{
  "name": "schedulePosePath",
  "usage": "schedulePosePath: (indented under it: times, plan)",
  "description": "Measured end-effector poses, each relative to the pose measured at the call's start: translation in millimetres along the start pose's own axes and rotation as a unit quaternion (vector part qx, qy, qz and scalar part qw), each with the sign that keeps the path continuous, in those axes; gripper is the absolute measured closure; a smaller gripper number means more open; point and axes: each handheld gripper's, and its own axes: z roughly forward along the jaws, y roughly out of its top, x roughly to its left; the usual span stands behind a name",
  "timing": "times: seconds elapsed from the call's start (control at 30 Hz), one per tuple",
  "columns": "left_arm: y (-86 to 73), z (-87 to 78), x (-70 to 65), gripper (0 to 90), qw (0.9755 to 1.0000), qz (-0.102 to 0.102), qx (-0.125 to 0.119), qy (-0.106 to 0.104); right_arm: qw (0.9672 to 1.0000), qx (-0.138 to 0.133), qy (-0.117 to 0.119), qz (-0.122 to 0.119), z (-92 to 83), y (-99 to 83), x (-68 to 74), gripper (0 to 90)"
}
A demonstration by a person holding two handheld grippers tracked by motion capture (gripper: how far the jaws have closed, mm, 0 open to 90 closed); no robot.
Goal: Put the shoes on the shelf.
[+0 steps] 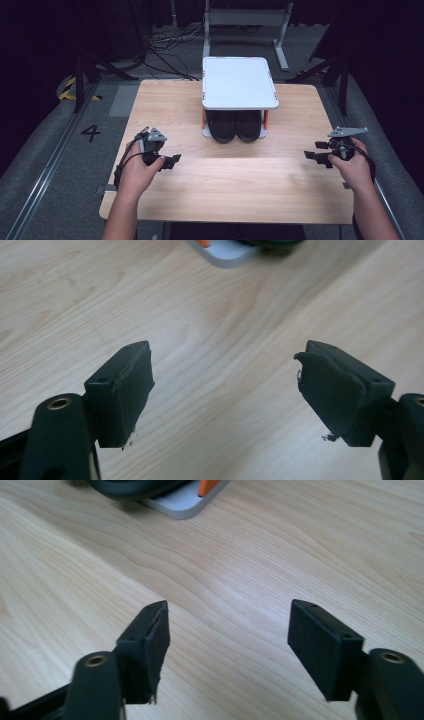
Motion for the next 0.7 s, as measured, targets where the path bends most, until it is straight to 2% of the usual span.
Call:
schedulePosePath:
  times: [0.03, 0.1, 0.13, 0.17, 0.2, 0.27, 0.3, 0.37, 0.4, 0.43, 0.53, 0.57, 0.63, 0.7]
  plan:
    - [-5.6, 3.9, 7.5, 16.1, 0.9996, -0.013, -0.017, 0.019, 0.9997, -0.020, 0.011, 0.008, 4.0, -4.2, -4.5, 27.0]
    - [-12.6, 6.9, 14.7, 16.9, 0.9982, -0.043, -0.018, 0.038, 0.9986, -0.030, 0.027, 0.034, 7.2, -7.3, -6.2, 24.0]
    - [-18.0, 9.4, 20.3, 16.9, 0.9963, -0.070, -0.027, 0.041, 0.9978, -0.035, 0.037, 0.041, 10.3, -9.6, -7.8, 22.2]
    - [-18.0, 9.4, 20.3, 16.7, 0.9963, -0.070, -0.027, 0.041, 0.9978, -0.035, 0.037, 0.041, 10.3, -9.6, -7.8, 22.2]
    - [-24.8, 12.9, 26.2, 16.7, 0.9942, -0.094, -0.025, 0.046, 0.9976, -0.036, 0.039, 0.045, 19.0, -15.6, -11.5, 21.6]
    - [-29.2, 15.3, 30.6, 16.9, 0.9942, -0.097, -0.011, 0.046, 0.9980, -0.034, 0.023, 0.048, 25.3, -19.8, -14.0, 21.2]
    - [-30.5, 16.4, 31.7, 17.0, 0.9935, -0.103, -0.004, 0.049, 0.9982, -0.031, 0.012, 0.049, 28.2, -22.2, -15.4, 20.8]
    - [-32.4, 18.7, 33.9, 16.3, 0.9932, -0.098, -0.001, 0.063, 0.9982, -0.029, -0.005, 0.053, 33.0, -26.6, -17.8, 20.2]
    - [-33.5, 20.0, 35.0, 16.3, 0.9928, -0.094, 0.009, 0.073, 0.9980, -0.028, -0.010, 0.055, 35.5, -29.0, -19.1, 20.0]
    - [-35.3, 21.9, 35.7, 16.3, 0.9920, -0.095, 0.017, 0.081, 0.9979, -0.028, -0.014, 0.056, 37.7, -31.4, -20.4, 20.0]
    - [-40.1, 28.0, 37.2, 16.3, 0.9900, -0.104, 0.014, 0.094, 0.9979, -0.026, -0.029, 0.050, 43.3, -38.3, -23.2, 19.5]
    - [-39.6, 28.9, 35.4, 16.7, 0.9886, -0.102, 0.022, 0.108, 0.9978, -0.027, -0.031, 0.052, 44.2, -39.8, -23.9, 19.3]
    - [-37.1, 29.5, 30.6, 17.8, 0.9863, -0.050, 0.047, 0.150, 0.9973, -0.034, -0.033, 0.056, 45.3, -41.8, -26.0, 19.1]
    - [-35.8, 30.3, 28.4, 18.0, 0.9866, -0.049, 0.043, 0.150, 0.9971, -0.035, -0.034, 0.059, 46.4, -42.9, -26.5, 19.0]
